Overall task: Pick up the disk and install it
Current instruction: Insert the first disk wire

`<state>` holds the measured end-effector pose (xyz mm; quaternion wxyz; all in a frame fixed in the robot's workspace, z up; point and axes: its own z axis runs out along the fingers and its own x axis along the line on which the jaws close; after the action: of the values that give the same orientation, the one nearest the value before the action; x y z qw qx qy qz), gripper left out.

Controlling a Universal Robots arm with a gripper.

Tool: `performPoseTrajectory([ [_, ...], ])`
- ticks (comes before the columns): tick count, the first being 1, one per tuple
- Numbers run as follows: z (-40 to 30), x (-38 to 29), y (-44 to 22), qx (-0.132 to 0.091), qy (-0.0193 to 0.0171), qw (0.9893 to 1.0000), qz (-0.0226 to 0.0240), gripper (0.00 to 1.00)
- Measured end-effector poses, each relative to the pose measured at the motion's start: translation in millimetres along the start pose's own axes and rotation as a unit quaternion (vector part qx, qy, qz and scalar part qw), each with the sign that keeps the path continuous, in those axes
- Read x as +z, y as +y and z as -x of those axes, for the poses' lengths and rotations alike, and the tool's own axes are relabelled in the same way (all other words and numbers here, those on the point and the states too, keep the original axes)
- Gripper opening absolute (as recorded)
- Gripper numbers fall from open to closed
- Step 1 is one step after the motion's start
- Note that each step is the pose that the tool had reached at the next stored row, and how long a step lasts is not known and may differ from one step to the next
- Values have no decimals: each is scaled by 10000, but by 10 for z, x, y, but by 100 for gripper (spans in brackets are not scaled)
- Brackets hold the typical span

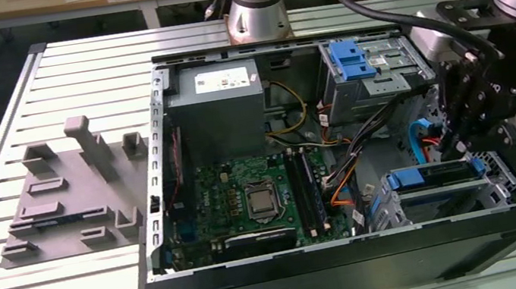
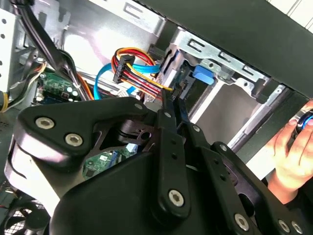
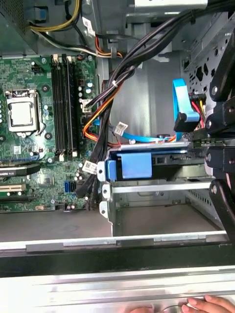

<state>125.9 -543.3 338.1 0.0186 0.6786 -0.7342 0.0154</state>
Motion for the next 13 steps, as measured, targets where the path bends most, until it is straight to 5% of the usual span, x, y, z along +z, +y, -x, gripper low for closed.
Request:
performPoseTrajectory([
  [13,-68,23,-6,0,1,10000,5,16],
])
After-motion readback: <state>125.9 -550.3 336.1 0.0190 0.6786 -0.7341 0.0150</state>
